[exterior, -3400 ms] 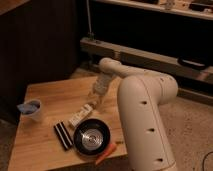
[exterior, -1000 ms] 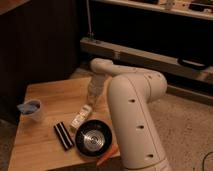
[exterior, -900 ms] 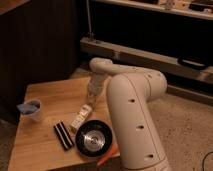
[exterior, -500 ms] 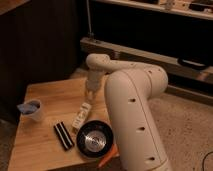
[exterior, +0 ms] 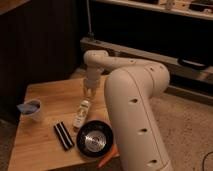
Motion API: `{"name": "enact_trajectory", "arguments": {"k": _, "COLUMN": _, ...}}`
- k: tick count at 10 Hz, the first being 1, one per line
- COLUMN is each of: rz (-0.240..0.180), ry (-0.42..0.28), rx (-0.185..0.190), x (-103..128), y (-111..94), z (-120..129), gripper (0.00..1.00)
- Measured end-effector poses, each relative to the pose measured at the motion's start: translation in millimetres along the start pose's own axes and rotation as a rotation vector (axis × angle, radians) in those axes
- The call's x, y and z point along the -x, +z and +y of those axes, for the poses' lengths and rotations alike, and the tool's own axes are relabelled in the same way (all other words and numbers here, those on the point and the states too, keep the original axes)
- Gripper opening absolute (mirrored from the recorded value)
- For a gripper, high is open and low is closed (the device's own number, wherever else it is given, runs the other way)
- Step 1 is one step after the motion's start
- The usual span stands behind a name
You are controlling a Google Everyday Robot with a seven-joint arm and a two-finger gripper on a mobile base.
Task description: Stand the bottle upright
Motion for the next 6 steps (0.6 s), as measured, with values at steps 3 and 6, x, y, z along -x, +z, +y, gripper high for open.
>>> {"name": "enact_trajectory", "arguments": {"k": 3, "rz": -0.038, "ry": -0.028, "rx": -0.001, "x": -2, "y": -15, "z": 5, "gripper": 0.34}}
{"name": "enact_trajectory", "arguments": {"k": 6, "rz": -0.065, "ry": -0.049, "rx": 0.003, "x": -3, "y": -26, "z": 8, "gripper": 0.34}}
